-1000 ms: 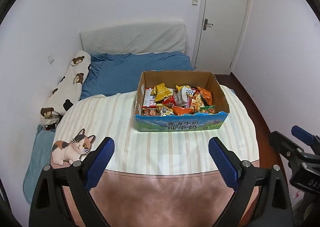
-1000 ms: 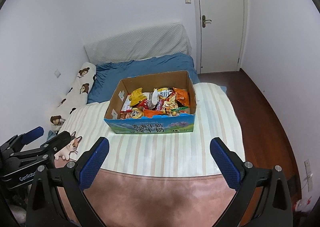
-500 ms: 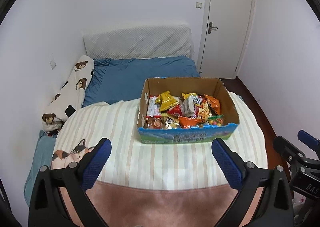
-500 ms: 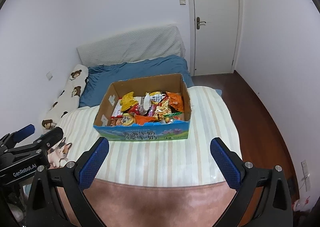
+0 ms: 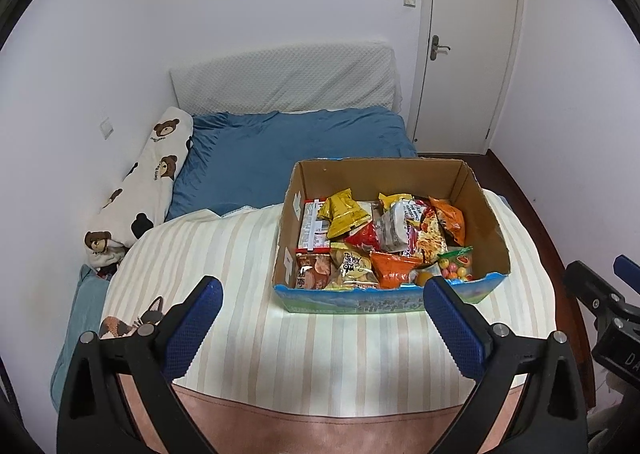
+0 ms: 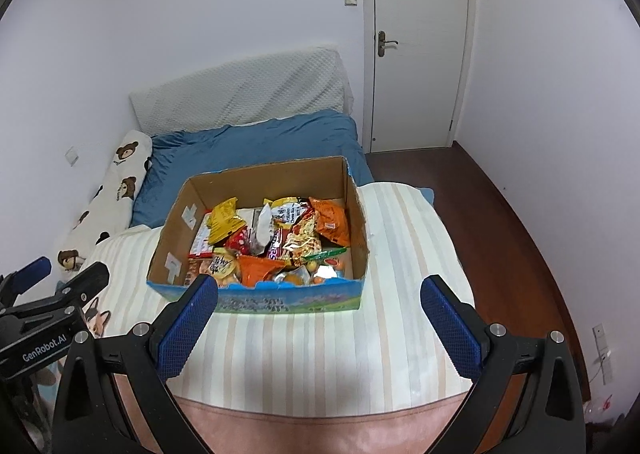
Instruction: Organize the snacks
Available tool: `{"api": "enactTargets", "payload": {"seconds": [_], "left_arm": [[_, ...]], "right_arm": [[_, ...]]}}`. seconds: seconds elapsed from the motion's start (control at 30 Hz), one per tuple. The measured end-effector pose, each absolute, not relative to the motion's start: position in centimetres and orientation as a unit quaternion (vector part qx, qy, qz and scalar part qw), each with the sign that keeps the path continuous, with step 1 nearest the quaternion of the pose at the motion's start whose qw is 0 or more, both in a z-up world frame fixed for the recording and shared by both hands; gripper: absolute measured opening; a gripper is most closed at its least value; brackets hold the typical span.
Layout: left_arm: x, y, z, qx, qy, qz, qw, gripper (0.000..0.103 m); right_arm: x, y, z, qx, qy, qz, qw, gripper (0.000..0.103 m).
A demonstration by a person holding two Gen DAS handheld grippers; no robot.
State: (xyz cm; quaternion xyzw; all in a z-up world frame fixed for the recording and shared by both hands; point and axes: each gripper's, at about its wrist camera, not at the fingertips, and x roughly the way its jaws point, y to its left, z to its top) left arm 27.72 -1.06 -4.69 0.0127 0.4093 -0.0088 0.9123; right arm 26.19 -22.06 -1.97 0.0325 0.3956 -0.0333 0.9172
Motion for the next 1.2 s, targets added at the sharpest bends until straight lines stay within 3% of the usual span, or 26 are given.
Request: {"api": "enactTargets", "payload": {"seconds": [0.4,1.2], "left_arm": [[30.2,-2.2,-6.4,0.02,0.456,-0.022,0.89,0.103],[30.5,-2.6,-6.1,0.012,0.466,-0.034,0.884,0.103]], "right_arm": [[28.7,-22.4,-3.7,0.025,0.421,-0.039,0.906,0.103],[28.2,-22.8,-3.7,0.034,0.434,-0.04,0.899,0.103]]}}
